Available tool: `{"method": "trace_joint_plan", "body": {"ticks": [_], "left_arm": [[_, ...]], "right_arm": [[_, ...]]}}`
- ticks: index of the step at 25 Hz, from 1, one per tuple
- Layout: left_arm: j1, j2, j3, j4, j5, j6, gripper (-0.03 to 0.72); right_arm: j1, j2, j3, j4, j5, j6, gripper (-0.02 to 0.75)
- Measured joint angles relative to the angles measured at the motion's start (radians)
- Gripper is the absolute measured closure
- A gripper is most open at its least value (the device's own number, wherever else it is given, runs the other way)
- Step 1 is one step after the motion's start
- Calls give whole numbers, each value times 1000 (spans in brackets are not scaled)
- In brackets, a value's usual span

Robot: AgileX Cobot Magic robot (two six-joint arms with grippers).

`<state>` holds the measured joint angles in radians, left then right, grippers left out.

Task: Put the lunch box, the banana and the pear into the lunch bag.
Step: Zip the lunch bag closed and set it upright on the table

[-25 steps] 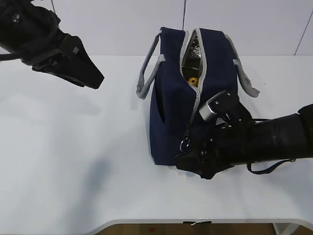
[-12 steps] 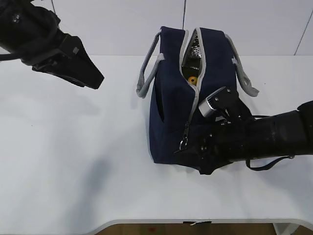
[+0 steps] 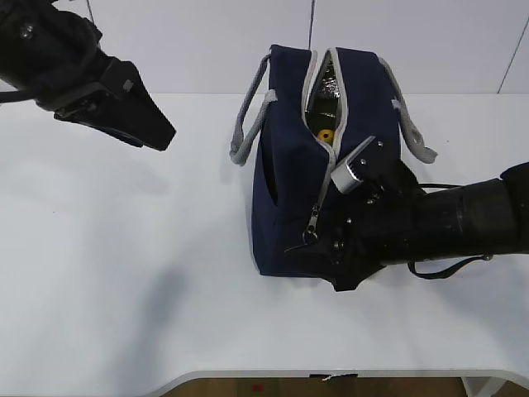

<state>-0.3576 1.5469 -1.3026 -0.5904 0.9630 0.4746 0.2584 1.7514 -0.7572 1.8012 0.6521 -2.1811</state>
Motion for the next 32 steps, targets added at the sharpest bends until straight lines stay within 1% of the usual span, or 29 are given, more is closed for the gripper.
{"method": "trace_joint_plan", "body": {"ticks": [4, 7, 10, 13, 16, 19, 32], "left_arm": [[0, 0, 0, 0, 0, 0, 367], [0, 0, 0, 0, 0, 0, 367], [0, 0, 0, 0, 0, 0, 367], [0, 0, 0, 0, 0, 0, 367], [0, 0, 0, 0, 0, 0, 367], [0, 0, 0, 0, 0, 0, 368], [0, 0, 0, 0, 0, 0, 370]], "right_arm": [[0, 0, 0, 0, -19, -2, 248], [0, 0, 0, 0, -37, -2, 282], [0, 0, 0, 0, -48, -2, 352], [0, 0, 0, 0, -54, -4, 446], [0, 0, 0, 1, -74, -6, 498], [0, 0, 0, 1, -95, -6, 511], [0, 0, 0, 1, -106, -25, 518]]}}
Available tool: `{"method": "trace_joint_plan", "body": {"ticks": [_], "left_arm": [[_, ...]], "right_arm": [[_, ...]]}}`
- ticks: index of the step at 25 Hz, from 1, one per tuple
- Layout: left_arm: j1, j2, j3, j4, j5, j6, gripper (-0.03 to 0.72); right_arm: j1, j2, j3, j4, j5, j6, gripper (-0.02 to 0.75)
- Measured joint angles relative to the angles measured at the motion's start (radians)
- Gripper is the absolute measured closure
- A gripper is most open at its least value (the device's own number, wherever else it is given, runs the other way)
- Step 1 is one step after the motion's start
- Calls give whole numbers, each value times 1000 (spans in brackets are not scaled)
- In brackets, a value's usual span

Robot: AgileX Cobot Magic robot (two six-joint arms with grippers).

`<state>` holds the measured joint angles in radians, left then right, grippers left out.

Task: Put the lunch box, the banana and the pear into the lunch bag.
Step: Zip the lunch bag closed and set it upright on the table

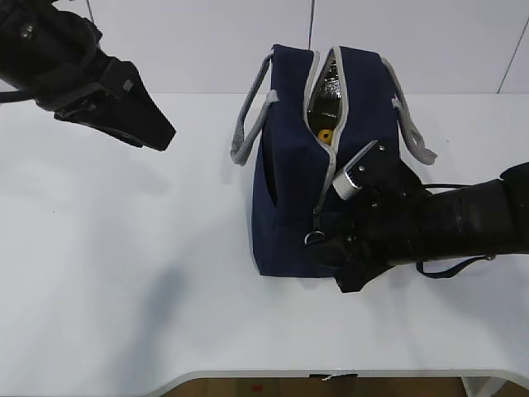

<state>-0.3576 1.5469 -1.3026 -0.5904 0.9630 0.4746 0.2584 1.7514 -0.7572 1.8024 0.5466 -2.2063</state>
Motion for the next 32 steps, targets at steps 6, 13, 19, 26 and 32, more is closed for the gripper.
{"method": "trace_joint_plan", "body": {"ticks": [6, 13, 19, 26, 32], "left_arm": [[0, 0, 0, 0, 0, 0, 370], [0, 0, 0, 0, 0, 0, 371], [0, 0, 0, 0, 2, 0, 371], [0, 0, 0, 0, 2, 0, 371], [0, 0, 0, 0, 2, 0, 371]], "right_arm": [[0, 0, 0, -16, -15, -2, 518], [0, 0, 0, -19, -16, -2, 519], [0, 0, 0, -40, -18, -2, 519], [0, 0, 0, -46, -20, -2, 629], [0, 0, 0, -46, -22, -2, 731]]}}
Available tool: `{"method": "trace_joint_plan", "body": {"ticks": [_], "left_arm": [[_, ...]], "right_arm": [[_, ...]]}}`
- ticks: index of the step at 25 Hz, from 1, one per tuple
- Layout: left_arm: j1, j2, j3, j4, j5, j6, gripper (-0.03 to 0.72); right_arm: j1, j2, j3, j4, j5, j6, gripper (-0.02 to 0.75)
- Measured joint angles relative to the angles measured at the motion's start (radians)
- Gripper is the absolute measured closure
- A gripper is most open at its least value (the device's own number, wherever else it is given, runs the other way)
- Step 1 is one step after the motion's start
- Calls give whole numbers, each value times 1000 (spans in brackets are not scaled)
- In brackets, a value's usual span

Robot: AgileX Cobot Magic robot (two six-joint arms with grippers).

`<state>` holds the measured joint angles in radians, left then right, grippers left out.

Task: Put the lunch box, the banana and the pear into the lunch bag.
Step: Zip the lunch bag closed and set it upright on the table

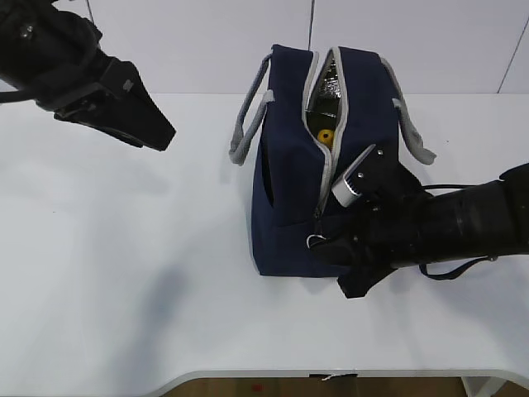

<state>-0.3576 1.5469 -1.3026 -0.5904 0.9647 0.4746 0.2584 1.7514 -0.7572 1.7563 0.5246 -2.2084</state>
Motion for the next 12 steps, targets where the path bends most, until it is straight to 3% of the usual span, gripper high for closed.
{"method": "trace_joint_plan", "body": {"ticks": [8, 12], "left_arm": [[0, 0, 0, 0, 0, 0, 371], [0, 0, 0, 0, 0, 0, 371]], "right_arm": [[0, -10, 0, -14, -1, 0, 731], [0, -50, 0, -99, -10, 69, 731]]}}
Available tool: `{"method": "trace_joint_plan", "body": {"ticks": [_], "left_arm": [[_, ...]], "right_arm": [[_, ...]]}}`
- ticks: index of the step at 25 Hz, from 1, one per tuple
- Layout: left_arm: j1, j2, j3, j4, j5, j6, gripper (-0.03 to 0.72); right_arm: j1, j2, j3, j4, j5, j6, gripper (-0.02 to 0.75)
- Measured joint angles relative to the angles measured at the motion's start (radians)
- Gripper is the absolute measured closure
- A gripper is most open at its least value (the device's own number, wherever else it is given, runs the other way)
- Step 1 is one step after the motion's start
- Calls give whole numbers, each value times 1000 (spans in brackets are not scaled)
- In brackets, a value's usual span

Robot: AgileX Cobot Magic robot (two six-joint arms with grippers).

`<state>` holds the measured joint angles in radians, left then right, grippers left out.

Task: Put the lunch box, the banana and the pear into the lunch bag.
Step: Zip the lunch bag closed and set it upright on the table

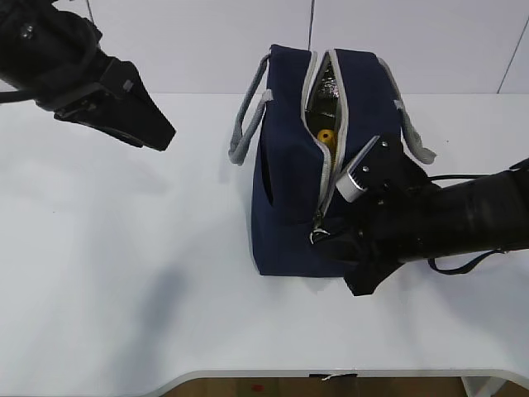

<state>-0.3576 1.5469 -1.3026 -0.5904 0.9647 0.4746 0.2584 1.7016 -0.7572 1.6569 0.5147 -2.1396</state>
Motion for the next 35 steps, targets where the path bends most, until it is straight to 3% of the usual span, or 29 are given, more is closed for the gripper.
{"method": "trace_joint_plan", "body": {"ticks": [4, 12, 23, 35], "left_arm": [[0, 0, 0, 0, 0, 0, 371], [0, 0, 0, 0, 0, 0, 371], [0, 0, 0, -9, -4, 0, 371], [0, 0, 0, -42, -4, 0, 371]], "right_arm": [[0, -26, -2, -124, -7, 115, 731], [0, -126, -2, -221, -7, 186, 731], [0, -237, -6, -271, 18, 196, 731], [0, -283, -144, -323, 72, 196, 731]]}}
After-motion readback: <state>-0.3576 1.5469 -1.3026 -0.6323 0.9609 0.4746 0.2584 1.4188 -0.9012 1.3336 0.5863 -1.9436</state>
